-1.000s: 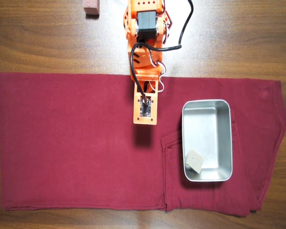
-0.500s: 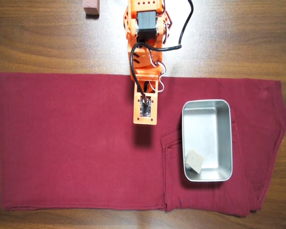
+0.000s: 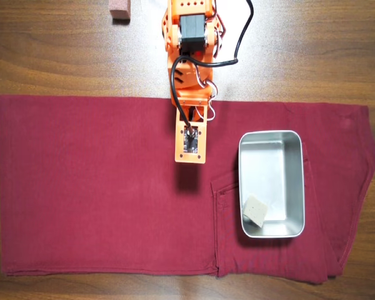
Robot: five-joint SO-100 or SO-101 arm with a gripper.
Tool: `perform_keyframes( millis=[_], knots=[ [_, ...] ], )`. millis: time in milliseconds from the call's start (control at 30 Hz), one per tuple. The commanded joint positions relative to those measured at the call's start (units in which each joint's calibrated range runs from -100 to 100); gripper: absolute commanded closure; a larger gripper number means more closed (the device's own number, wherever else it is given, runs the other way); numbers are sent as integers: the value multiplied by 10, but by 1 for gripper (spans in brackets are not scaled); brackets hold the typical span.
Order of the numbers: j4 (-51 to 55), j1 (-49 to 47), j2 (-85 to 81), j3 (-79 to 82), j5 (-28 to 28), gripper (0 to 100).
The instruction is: Grab the cube
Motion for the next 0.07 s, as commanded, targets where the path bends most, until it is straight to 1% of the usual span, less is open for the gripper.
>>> perform_keyframes(
  millis=[0, 33],
  knots=[
    [11, 1, 4, 3, -2, 99],
    [11, 1, 4, 3, -2, 99]
  ],
)
